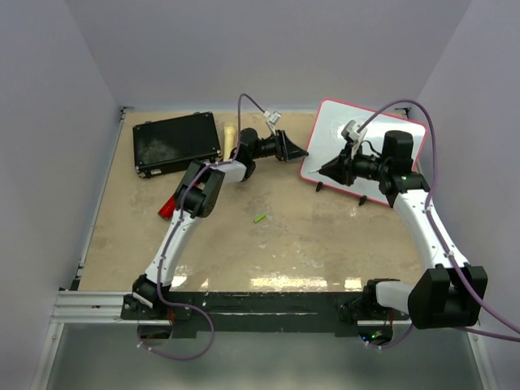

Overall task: Write a sentence on the whiteboard
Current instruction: Pick up the whiteboard from the whiteboard stand.

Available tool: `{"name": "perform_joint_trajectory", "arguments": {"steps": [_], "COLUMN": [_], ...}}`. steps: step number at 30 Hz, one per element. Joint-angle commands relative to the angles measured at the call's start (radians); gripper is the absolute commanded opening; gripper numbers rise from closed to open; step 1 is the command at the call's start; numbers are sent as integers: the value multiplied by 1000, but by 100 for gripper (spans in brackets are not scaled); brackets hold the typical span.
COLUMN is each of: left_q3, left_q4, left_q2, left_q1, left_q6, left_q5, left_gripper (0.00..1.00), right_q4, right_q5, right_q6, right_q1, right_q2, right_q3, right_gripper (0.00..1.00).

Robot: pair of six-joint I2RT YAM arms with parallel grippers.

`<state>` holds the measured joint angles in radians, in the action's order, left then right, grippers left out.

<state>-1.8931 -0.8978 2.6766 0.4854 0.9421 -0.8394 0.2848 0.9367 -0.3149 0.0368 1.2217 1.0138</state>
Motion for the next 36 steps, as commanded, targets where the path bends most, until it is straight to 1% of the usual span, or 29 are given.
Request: {"name": "perform_joint_trajectory", "arguments": {"steps": [1, 5, 9, 13, 18, 19, 20, 21, 22, 24, 31, 36], "left_q3": [-167, -294, -325, -354, -402, -406, -412, -413, -413, -414, -400, -366], "left_q4": [-59, -40, -30, -44, -33, -33, -33, -23, -18, -29, -88, -128], "left_q2": [68, 144, 169, 192, 207, 209, 210, 207, 204, 200, 166, 126], "left_q1": [19, 28, 39, 47, 58, 59, 61, 62, 62, 64, 62, 53], "left_q6": [69, 98, 101, 119, 118, 118, 116, 113, 109, 107, 129, 144], "left_q5": [-29, -47, -46, -41, -33, -33, -30, -27, -24, -24, -29, -6], "left_gripper": [66, 61, 57, 49, 42, 36, 19, 10, 4, 0, 0, 0], "right_q4": [-4, -3, -1, 1, 1, -1, 1, -1, 1, -1, 4, 5], "right_q5": [30, 30, 33, 34, 36, 36, 36, 36, 36, 36, 40, 48], "right_q6": [-3, -7, -7, -7, -7, -7, -7, -7, -7, -9, -10, -10], "right_q1": [-5, -5, -6, -5, -5, -5, -5, -3, -5, -5, -5, -8], "right_q2": [5, 9, 13, 15, 15, 15, 15, 15, 13, 12, 10, 6], "right_q3": [25, 26, 26, 26, 26, 26, 26, 26, 26, 26, 26, 28], "right_gripper": [0, 0, 0, 0, 0, 0, 0, 0, 0, 0, 0, 0]}}
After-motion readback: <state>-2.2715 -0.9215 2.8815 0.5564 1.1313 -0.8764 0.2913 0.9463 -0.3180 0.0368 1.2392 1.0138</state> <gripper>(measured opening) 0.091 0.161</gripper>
